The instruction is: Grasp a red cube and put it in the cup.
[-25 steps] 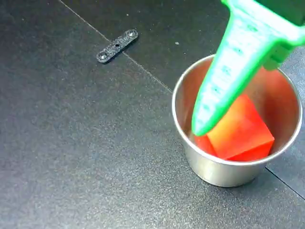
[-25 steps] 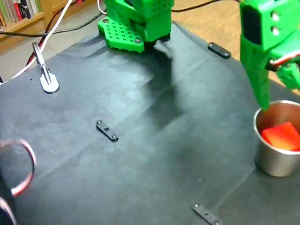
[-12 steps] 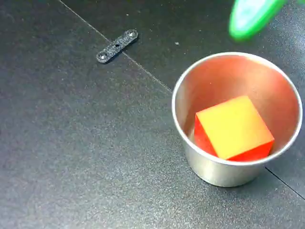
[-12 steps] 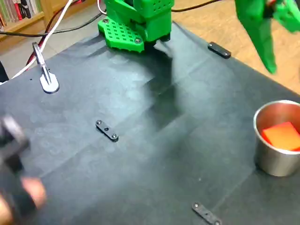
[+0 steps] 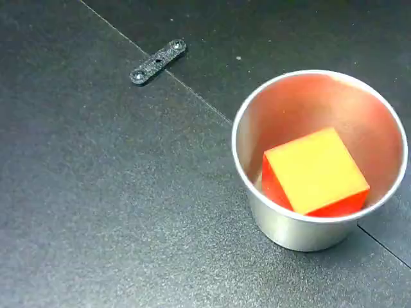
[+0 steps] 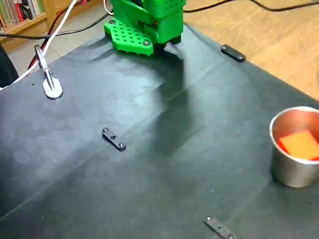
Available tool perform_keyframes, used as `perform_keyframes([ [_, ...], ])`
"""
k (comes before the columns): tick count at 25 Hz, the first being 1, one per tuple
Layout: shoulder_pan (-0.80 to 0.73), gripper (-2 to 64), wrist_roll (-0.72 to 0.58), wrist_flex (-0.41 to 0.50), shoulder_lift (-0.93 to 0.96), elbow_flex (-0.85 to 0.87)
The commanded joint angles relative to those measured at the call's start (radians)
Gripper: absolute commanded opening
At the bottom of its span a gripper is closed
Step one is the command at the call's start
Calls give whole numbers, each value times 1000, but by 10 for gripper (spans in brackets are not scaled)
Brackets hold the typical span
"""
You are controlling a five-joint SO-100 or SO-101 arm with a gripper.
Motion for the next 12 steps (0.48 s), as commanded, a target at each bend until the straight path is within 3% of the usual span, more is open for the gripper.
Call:
perform_keyframes([
  [1, 15, 375, 34, 6, 117, 17],
  [6, 18, 373, 230, 26, 189, 51],
  [12, 18, 373, 241, 80, 227, 51],
])
